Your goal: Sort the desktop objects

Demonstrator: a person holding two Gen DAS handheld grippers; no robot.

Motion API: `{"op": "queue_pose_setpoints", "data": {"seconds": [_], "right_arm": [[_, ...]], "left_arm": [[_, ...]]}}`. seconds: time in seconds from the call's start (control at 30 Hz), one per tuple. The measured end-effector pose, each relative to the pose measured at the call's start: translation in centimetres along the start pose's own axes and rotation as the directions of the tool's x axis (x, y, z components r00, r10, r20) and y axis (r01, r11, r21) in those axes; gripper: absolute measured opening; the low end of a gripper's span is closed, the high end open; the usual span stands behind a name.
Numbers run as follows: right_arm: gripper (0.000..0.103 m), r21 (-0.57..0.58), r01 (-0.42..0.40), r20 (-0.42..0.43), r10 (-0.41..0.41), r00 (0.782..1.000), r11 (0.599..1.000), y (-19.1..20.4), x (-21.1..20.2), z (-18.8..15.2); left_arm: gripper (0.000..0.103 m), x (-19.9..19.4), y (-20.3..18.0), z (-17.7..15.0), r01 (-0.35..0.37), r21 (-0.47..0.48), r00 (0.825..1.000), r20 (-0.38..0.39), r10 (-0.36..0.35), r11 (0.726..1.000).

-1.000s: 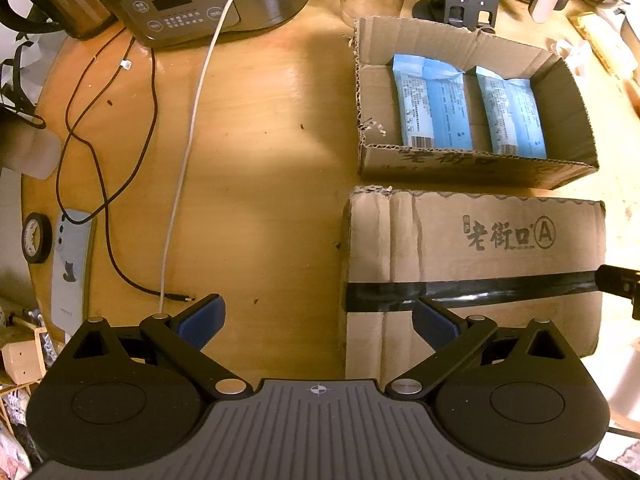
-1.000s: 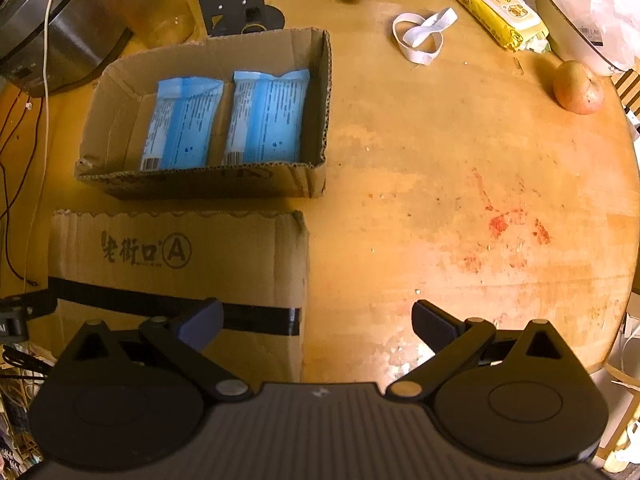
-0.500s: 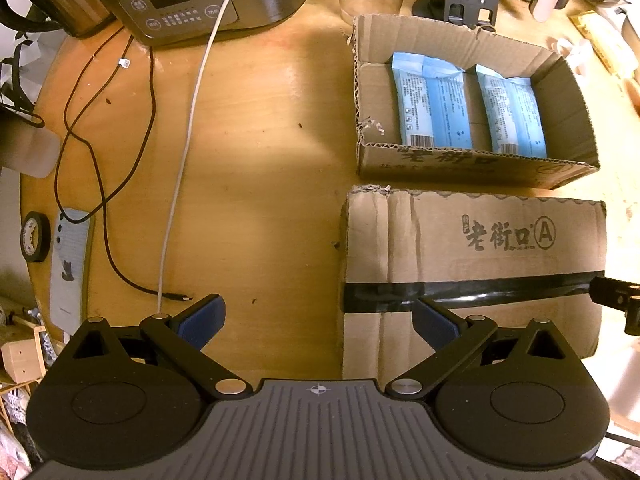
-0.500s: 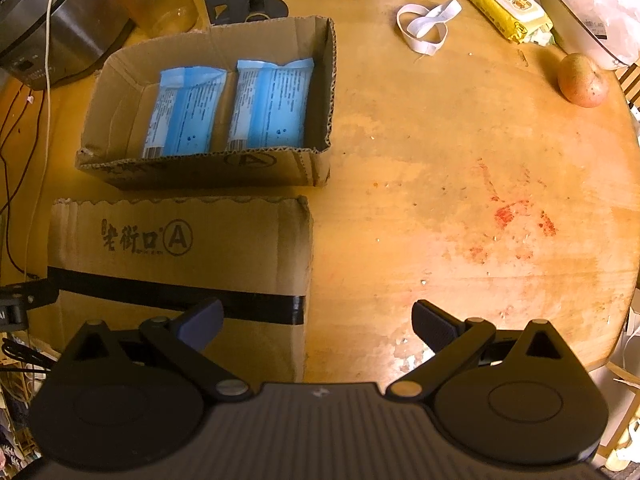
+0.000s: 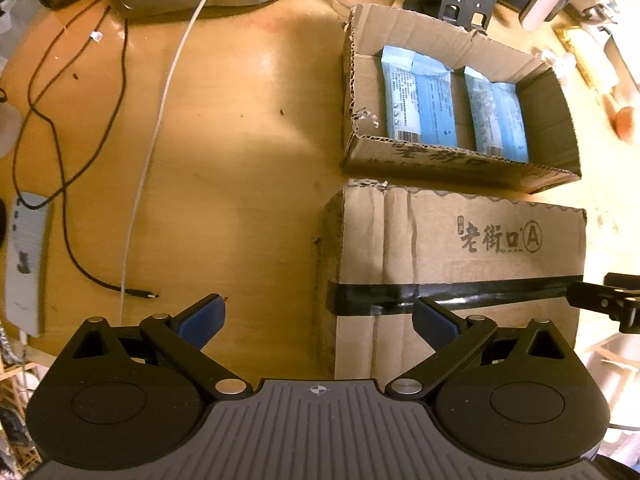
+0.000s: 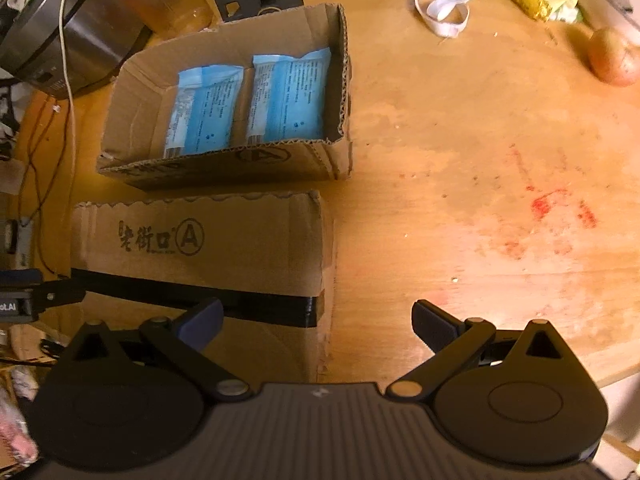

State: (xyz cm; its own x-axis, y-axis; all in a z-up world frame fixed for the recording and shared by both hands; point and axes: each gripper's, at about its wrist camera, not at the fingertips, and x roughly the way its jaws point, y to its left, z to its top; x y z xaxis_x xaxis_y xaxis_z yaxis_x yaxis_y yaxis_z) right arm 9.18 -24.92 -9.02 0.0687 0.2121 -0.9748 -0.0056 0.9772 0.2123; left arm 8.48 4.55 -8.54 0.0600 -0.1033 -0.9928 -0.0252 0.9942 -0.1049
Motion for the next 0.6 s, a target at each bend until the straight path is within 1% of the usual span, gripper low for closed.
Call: {"op": "queue_pose_setpoints", "data": {"seconds": [0.07,0.17,0.23,0.3,0.37,0.4,0.43,0.53,0.57,0.6], "right_arm": [[0.103,0.008,-0.044,0.000,0.044,0.999,0.999,-0.6,0.2,0.0],[0.103,0.024,-0.122,0.008,0.121,0.993,0.992,-1.7,0.4,-0.1],[0.103,0.035,-0.173,0.015,0.172,0.985,0.984,-2.5,0.5,-0.2],[0.103,0.038,-0.227,0.025,0.226,0.974,0.973,-3.3,0.7,-0.2],[0.103,0.039,-0.278,0.035,0.277,0.960,0.960,-4.1,0.9,-0.3],[0.103,0.039,-0.307,0.041,0.306,0.951,0.951,-4.5,1.0,-0.3],[0.103,0.041,-0.339,0.043,0.338,0.940,0.940,-4.9,1.2,-0.3],[0.103,0.047,-0.433,0.049,0.430,0.901,0.900,-6.0,1.7,-0.4],[0.103,0.047,-0.454,0.052,0.452,0.891,0.890,-6.4,1.9,-0.5],[0.103,0.048,-0.475,0.054,0.472,0.880,0.879,-6.7,2.0,-0.6]], "left_arm": [[0.103,0.3,0.6,0.0,0.034,-0.003,0.999,-0.004,-0.034,0.999],[0.103,0.9,1.5,0.0,0.109,-0.006,0.994,-0.010,-0.109,0.994],[0.103,1.3,2.2,0.0,0.159,-0.008,0.987,-0.009,-0.159,0.987],[0.103,1.6,2.9,0.0,0.215,-0.015,0.977,-0.001,-0.215,0.977],[0.103,1.9,3.7,0.0,0.277,-0.024,0.961,0.011,-0.276,0.961],[0.103,2.0,4.1,0.0,0.313,-0.029,0.950,0.021,-0.312,0.949],[0.103,2.1,4.4,-0.1,0.348,-0.031,0.937,0.030,-0.347,0.937],[0.103,2.4,5.1,-0.1,0.415,-0.028,0.909,0.041,-0.414,0.909],[0.103,2.5,5.2,-0.1,0.440,-0.024,0.897,0.044,-0.439,0.898],[0.103,2.7,5.3,-0.1,0.471,-0.018,0.882,0.045,-0.469,0.882]]}}
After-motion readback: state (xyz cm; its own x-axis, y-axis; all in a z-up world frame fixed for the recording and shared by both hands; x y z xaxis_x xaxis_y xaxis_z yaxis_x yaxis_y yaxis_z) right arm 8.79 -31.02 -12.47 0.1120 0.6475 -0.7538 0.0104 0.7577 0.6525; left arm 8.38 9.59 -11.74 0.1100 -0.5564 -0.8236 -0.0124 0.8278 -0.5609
